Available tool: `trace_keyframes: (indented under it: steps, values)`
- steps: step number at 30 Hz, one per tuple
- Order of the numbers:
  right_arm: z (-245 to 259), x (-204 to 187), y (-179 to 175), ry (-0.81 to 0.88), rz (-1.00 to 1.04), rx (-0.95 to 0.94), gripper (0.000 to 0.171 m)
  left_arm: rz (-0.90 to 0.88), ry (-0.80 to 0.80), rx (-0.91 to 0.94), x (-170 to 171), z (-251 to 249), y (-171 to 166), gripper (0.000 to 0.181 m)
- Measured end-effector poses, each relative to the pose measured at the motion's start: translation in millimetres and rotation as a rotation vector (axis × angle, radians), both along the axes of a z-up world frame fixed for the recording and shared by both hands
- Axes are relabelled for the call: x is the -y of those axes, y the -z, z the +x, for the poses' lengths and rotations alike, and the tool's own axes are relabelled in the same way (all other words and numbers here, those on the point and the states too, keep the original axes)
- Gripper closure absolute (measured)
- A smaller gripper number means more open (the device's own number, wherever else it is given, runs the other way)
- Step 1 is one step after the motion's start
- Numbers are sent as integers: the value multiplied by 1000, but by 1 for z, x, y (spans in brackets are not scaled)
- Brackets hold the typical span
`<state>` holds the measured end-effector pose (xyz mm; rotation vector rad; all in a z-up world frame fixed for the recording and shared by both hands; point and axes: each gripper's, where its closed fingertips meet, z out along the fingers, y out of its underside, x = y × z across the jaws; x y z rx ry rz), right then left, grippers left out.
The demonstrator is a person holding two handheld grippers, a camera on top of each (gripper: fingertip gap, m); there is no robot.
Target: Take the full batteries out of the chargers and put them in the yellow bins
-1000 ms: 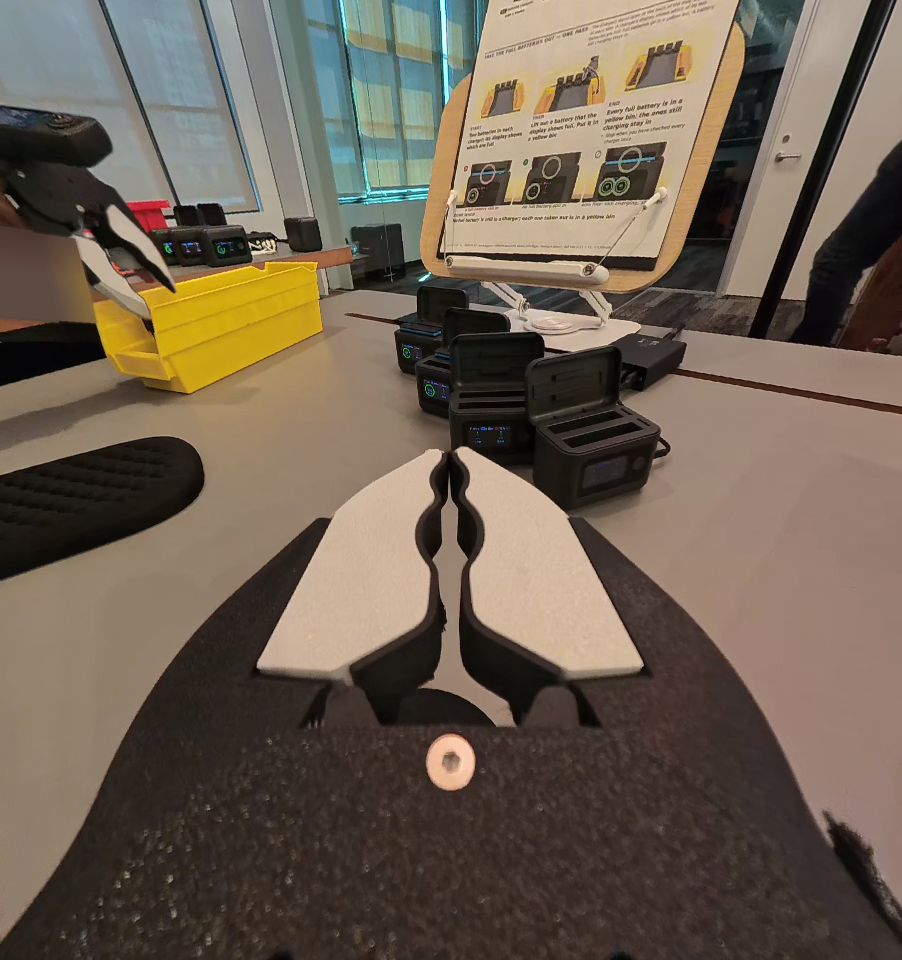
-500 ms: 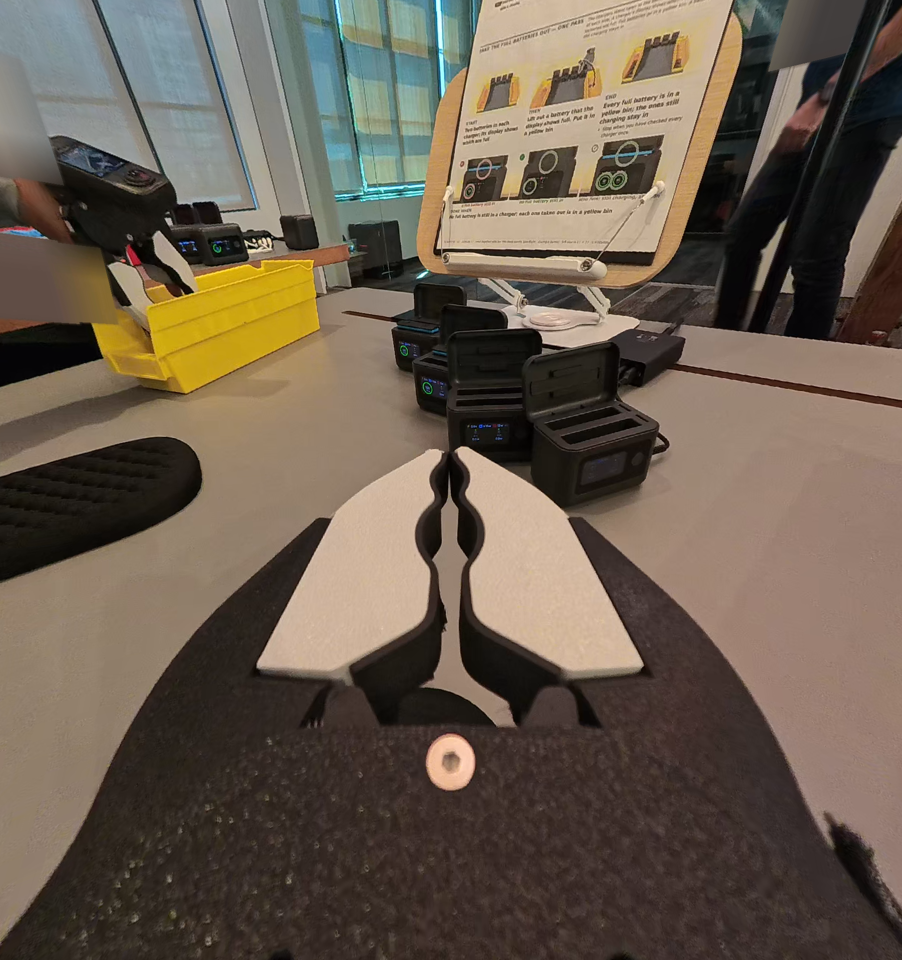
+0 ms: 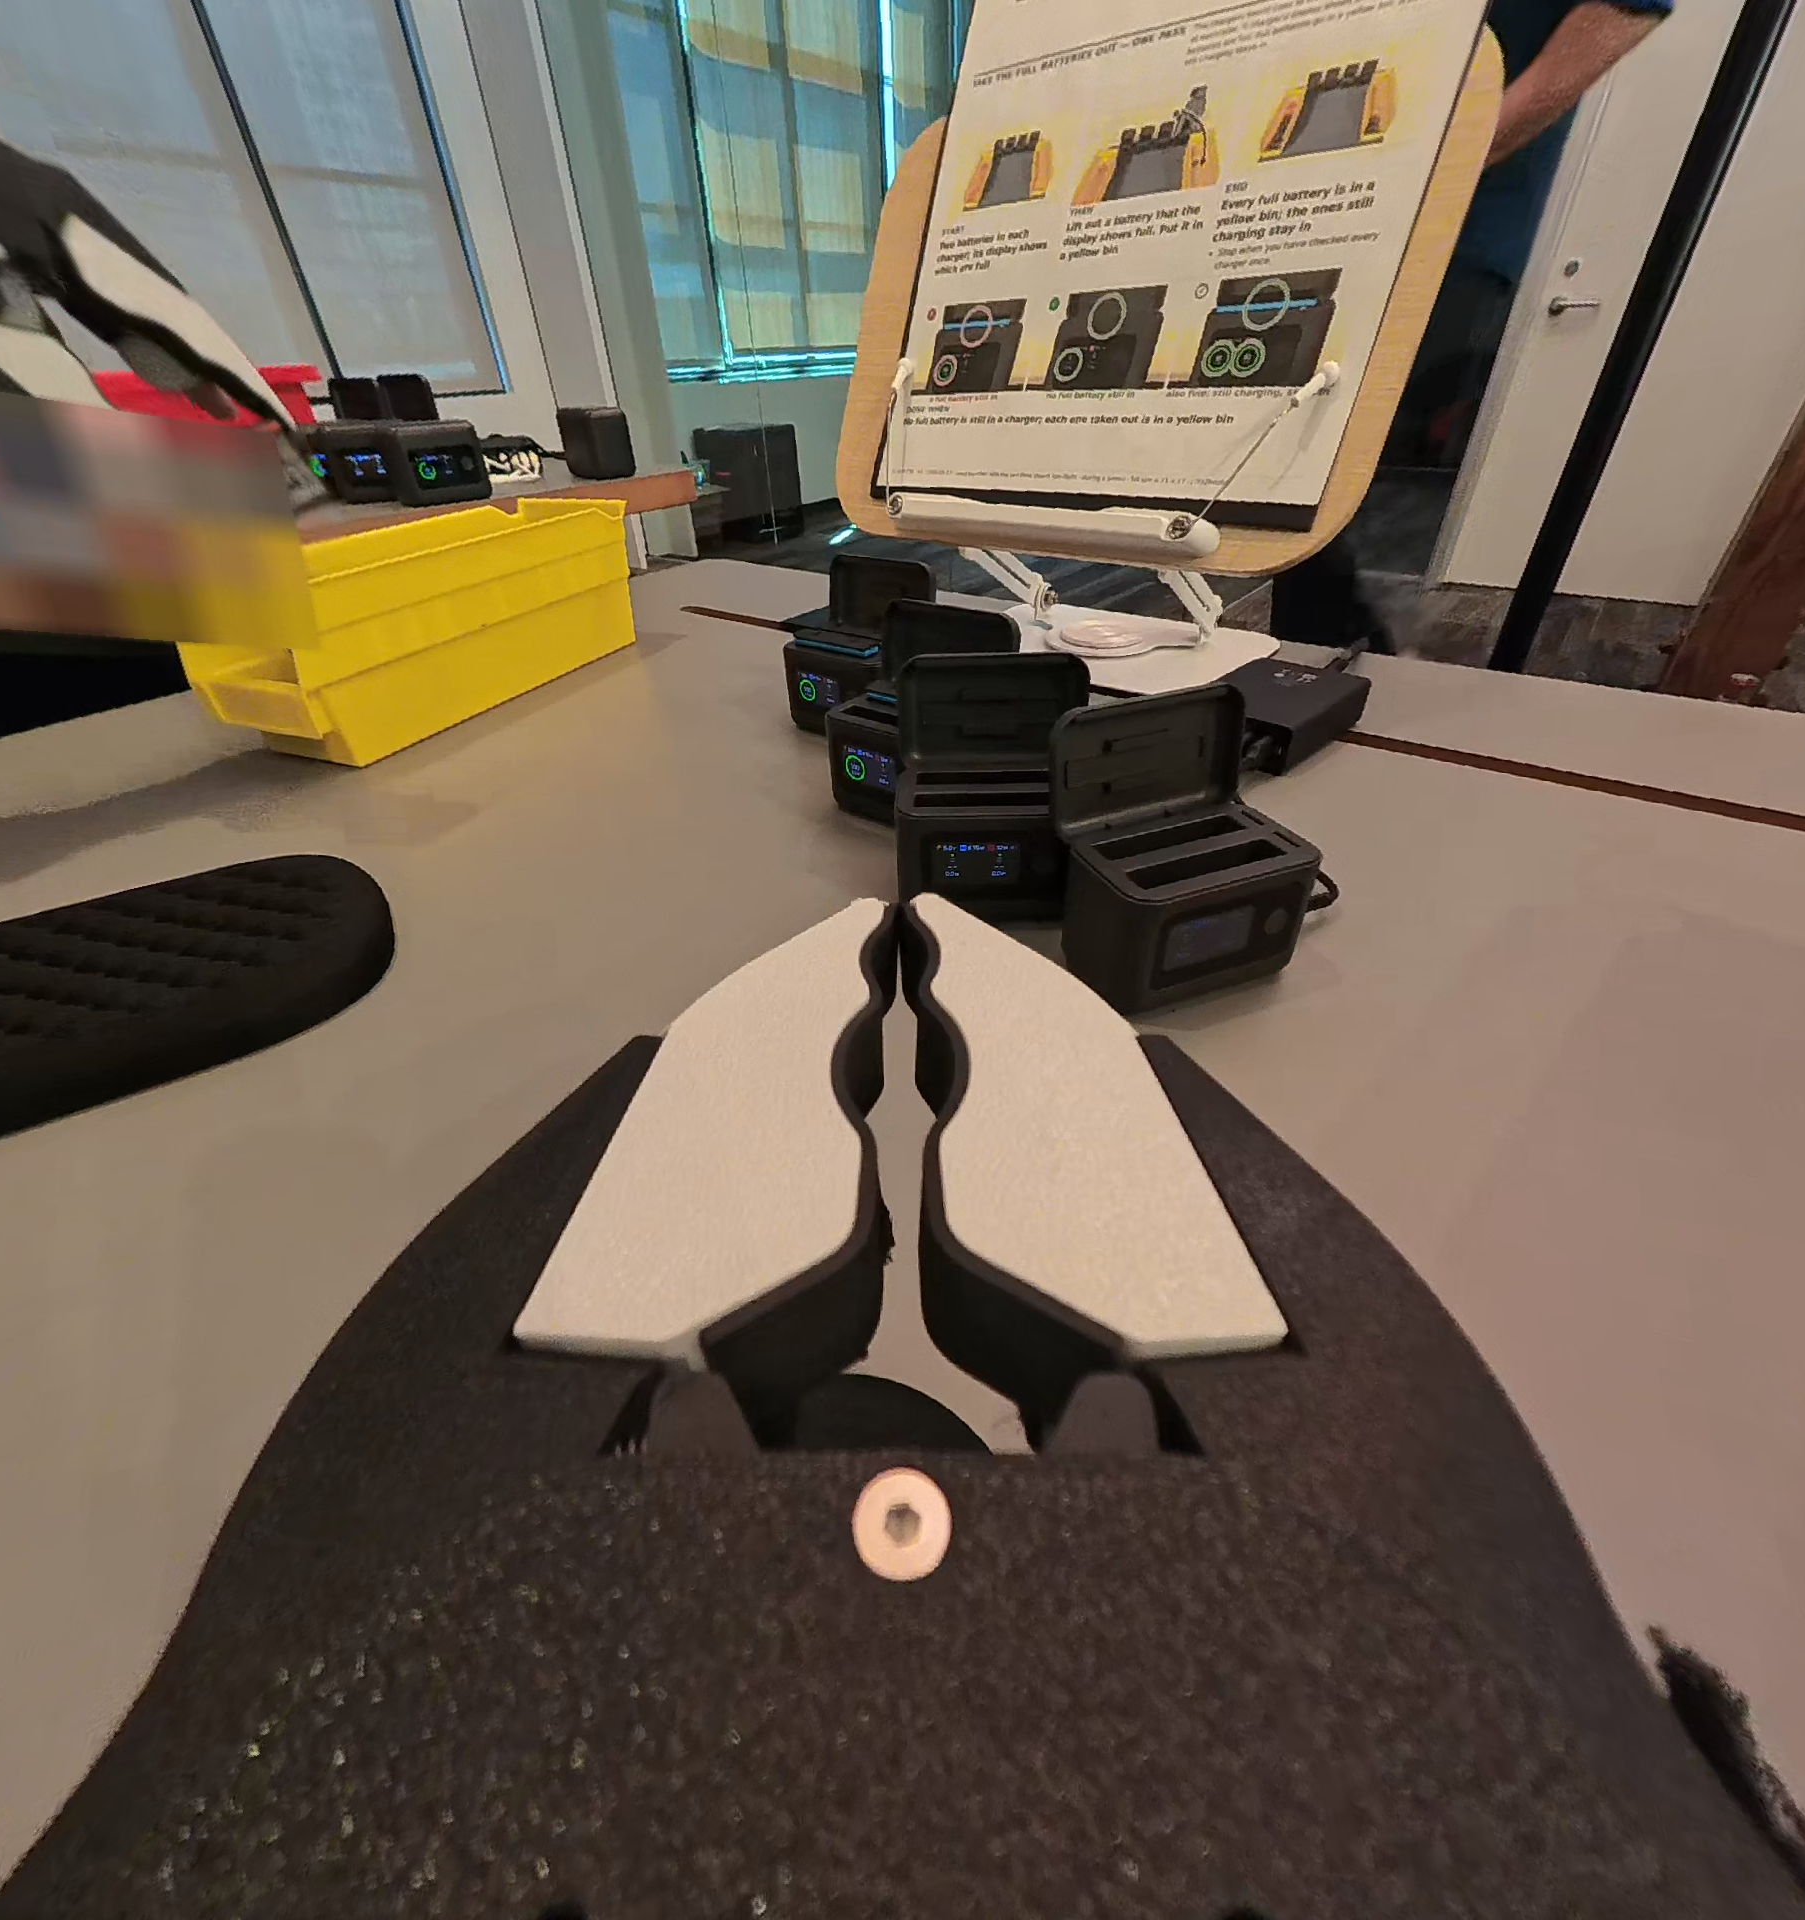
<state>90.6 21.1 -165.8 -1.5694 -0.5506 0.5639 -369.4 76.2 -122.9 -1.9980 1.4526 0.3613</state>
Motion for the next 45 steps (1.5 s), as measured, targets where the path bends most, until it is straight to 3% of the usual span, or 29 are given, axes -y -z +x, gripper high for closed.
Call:
trace_keyframes:
  steps: [1, 9, 15, 20, 26, 32, 34, 36, 41, 45]
  values:
    - [-1, 0, 0, -3, 3, 8, 171, 34, 28, 34, 7, 13, -6, 119]
    - [-46, 19, -13, -183, -12, -5, 165, 231, 315, 293, 62, 141, -22, 118]
    - [-109, 51, -41, -455, -68, -97, 141, 304, 560, 590, 100, 251, -30, 119]
    - [-144, 79, -61, -661, -186, -235, 125, 323, 693, 753, 122, 308, -35, 119]
    - [-155, 86, -64, -733, -326, -332, 121, 341, 740, 820, 129, 328, -33, 119]
    - [-151, 89, -73, -812, -424, -478, 138, 361, 758, 821, 136, 330, -29, 118]
    - [-150, 89, -72, -832, -456, -507, 155, 358, 748, 825, 137, 329, -27, 119]
    - [-149, 90, -71, -847, -466, -527, 157, 347, 737, 847, 138, 329, -24, 118]
    - [-143, 89, -64, -825, -365, -451, 160, 110, 676, 1090, 147, 321, -22, 125]
    - [-140, 94, -52, -772, -153, -221, 161, -181, 596, 1358, 153, 321, -24, 139]
